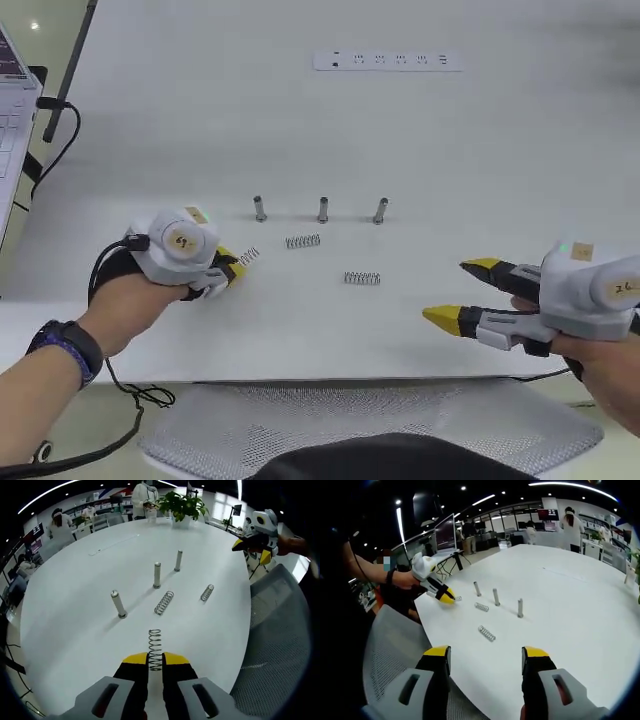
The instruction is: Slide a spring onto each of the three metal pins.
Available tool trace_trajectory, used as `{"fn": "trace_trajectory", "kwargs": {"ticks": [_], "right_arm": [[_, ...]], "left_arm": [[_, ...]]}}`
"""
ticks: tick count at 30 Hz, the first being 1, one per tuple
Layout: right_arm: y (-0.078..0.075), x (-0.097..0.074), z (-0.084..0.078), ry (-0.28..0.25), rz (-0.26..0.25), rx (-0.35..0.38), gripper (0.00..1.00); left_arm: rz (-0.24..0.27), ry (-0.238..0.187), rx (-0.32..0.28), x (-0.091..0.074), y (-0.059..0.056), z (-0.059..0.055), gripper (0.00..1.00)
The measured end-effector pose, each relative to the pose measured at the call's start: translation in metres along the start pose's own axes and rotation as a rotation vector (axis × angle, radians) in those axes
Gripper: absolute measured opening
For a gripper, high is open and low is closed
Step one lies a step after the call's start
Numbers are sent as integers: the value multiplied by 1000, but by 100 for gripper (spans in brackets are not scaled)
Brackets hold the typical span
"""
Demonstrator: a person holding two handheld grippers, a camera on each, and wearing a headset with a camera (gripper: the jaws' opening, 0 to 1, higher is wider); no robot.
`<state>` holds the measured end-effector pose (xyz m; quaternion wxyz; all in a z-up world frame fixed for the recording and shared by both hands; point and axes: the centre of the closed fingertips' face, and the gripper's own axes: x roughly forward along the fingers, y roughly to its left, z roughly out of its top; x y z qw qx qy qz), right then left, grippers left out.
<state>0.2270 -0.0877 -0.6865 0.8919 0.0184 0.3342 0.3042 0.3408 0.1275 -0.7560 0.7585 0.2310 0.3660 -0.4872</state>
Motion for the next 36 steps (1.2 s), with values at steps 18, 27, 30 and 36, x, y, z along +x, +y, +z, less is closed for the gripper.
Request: {"fn": "trace_trajectory", "kwargs": {"ticks": [18,27,30,36], "right_arm": [[7,26,16,-36,66,18,48],[17,45,23,-46,123,50,42],[20,52,24,-45,141,53,41],[26,61,27,-42,178,57,38]], "left_arm": [[-70,-30,117,11,-28,29,2],[-98,-47,170,12,-44,45,2],[-110,-51,193,13,-51,50,2],[-132,-58,233,14,-64,58,2]]}}
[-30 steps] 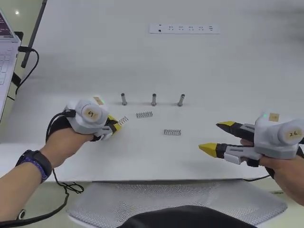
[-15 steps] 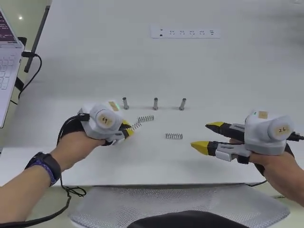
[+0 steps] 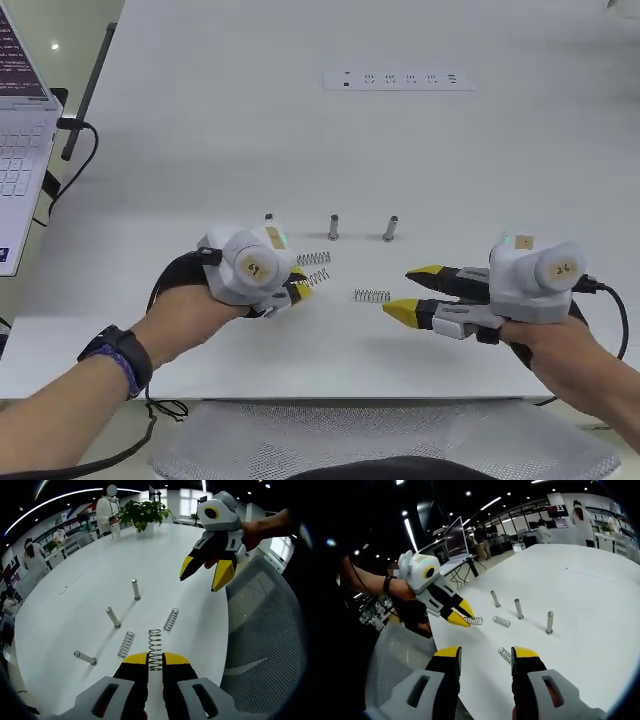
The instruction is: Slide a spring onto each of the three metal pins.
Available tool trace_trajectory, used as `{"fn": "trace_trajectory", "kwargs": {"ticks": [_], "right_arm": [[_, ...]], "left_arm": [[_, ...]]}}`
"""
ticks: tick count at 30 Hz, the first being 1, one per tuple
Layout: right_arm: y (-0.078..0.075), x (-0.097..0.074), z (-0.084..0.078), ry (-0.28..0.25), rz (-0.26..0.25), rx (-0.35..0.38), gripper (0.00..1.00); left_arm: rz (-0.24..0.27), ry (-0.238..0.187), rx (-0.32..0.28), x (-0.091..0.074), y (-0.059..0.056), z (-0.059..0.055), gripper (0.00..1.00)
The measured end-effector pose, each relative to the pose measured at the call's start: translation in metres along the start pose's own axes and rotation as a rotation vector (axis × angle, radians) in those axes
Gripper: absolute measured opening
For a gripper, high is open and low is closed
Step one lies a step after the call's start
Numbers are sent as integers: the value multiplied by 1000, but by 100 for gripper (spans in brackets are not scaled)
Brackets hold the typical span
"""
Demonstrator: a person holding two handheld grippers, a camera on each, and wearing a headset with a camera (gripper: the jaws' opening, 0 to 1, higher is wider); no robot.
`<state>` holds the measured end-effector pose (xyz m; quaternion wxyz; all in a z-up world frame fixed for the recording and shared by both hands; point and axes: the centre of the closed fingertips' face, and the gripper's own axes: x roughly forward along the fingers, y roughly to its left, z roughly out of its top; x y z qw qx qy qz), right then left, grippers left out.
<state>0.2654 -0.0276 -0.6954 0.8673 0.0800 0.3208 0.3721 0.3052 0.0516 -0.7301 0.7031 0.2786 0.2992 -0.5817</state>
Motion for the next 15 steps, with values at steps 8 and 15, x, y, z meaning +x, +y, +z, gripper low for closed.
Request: {"fn": "trace_trajectory", "kwargs": {"ticks": [8,15], "right_arm": [[6,10,0,-6,42,39,35],[12,17,0,-8,77,58,33]], "left_arm": [[-27,-10,50,3,-13,12,2],[-47,-26,92,2,-24,26,2]]}}
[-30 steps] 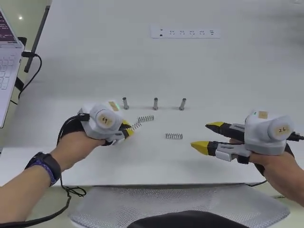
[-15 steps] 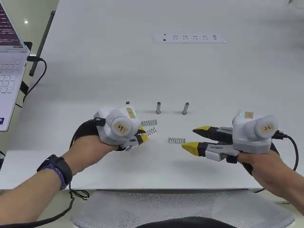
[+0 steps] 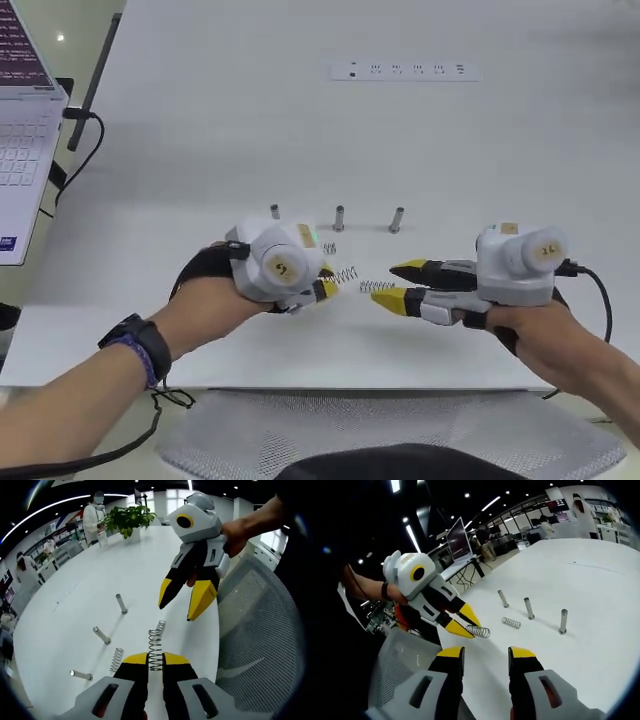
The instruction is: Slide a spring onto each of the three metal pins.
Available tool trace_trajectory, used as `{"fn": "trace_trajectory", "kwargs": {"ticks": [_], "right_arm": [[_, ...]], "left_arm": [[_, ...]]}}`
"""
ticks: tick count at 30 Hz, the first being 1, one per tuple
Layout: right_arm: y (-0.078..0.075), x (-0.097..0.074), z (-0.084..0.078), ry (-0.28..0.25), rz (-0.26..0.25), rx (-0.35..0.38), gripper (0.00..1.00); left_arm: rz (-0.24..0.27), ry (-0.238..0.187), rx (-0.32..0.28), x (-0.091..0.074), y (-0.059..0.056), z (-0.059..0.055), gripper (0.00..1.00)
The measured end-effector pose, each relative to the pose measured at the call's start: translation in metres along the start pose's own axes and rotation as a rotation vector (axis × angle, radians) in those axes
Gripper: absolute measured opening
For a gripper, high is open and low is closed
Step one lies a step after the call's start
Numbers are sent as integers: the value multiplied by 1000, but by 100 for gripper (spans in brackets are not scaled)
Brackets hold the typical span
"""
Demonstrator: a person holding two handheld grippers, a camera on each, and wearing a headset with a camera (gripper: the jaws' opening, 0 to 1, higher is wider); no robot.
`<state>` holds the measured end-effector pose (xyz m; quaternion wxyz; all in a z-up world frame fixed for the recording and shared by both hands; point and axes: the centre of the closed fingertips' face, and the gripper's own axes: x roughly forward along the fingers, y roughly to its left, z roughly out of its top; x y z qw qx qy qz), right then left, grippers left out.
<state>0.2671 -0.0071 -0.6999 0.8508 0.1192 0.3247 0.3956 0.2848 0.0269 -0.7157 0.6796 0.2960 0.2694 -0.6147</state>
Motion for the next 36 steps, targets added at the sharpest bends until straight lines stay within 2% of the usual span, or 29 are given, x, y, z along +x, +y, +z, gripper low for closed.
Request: {"fn": "trace_trajectory", "kwargs": {"ticks": [9,14,17,22,28,36], "right_arm": [[4,4,-3,7,37,20,31],[5,5,-4,-4,71,58,29],[11,5,-4,0,84,62,26],[13,4,-4,-17,113,98,23],[17,4,-6,-13,134,104,17],[17,4,-5,-25,136,108,11]], "left_arm": [[-26,-10,56,1,-11,13,2],[-41,-14,97,2,-19,19,2],[-48,-15,111,2,-21,21,2],[-60,-12,144,2,-25,22,2],[-69,-16,158,2,-28,23,2],[-75,-14,164,3,-29,22,2]]}}
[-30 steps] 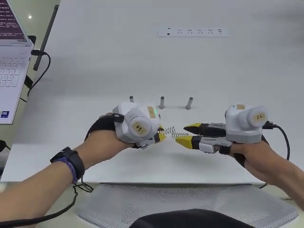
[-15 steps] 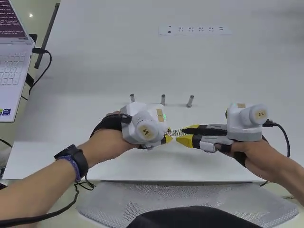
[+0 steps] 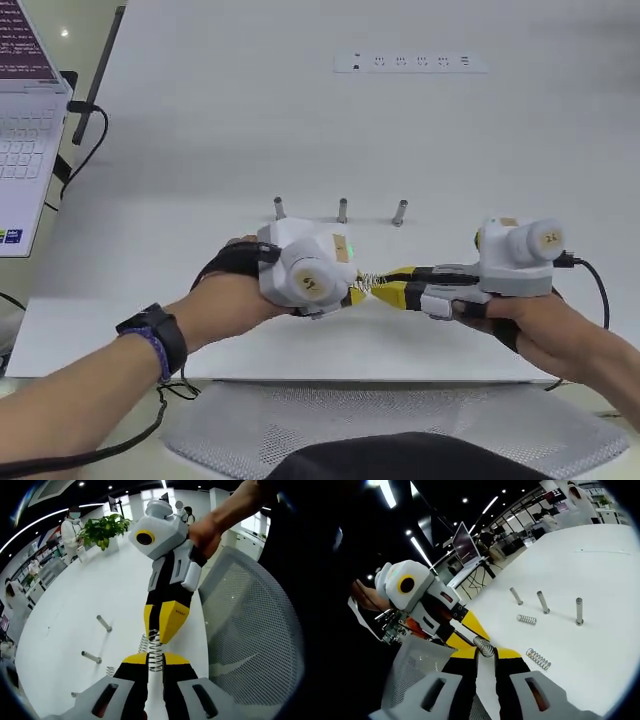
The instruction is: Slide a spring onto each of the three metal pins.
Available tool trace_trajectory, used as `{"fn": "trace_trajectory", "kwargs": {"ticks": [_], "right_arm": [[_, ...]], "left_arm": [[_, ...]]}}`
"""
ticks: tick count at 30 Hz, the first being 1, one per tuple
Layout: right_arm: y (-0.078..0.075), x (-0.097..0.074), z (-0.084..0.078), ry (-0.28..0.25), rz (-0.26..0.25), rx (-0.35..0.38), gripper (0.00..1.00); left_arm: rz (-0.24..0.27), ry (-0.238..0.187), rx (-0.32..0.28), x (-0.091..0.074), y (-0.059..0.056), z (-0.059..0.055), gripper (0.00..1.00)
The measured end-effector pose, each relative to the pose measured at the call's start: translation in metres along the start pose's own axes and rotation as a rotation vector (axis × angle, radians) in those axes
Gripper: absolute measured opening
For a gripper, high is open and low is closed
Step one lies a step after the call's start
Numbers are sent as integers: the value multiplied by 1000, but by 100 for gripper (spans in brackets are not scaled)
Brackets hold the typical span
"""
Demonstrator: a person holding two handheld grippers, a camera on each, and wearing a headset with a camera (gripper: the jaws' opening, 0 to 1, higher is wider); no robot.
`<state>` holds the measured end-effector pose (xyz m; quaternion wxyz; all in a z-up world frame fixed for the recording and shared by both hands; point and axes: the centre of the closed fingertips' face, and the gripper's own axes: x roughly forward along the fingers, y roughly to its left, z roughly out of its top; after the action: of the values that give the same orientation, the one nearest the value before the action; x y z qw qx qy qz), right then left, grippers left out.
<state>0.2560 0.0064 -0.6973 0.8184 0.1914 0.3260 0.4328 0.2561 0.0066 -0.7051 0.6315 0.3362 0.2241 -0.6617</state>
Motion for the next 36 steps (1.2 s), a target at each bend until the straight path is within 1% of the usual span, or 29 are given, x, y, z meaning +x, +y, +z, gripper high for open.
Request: {"fn": "trace_trajectory", "kwargs": {"ticks": [6,10,15,19,26,28,29,30,32,34,35,36], "right_arm": [[3,1,2,3,8,-11,9],[2,3,2,7,2,-17,9],[4,4,6,16,-6,-43,10],[9,3,11,48,-14,-107,10],[15,-2,18,127,-21,-235,10],[16,-5,19,164,-27,-292,10],[11,-7,18,181,-25,-323,10],[11,-8,19,192,-25,-345,10],[13,-10,22,217,-23,-389,10],[16,-14,28,254,-22,-460,9],[17,-15,30,266,-22,-482,9],[18,-16,32,288,-23,-512,9]], "left_arm": [[0,1,-8,1,0,-3,2],[2,-5,-15,0,1,-4,2],[9,-25,-30,0,3,-2,2],[12,-48,-35,-1,5,1,2],[12,-97,-54,-3,8,10,2],[14,-111,-56,-3,9,13,2],[13,-117,-58,-3,9,15,2],[15,-127,-65,-4,10,18,2],[16,-143,-69,-6,11,22,2],[19,-159,-74,-7,13,27,2],[21,-165,-74,-8,14,29,2],[22,-175,-72,-9,15,32,2]]}}
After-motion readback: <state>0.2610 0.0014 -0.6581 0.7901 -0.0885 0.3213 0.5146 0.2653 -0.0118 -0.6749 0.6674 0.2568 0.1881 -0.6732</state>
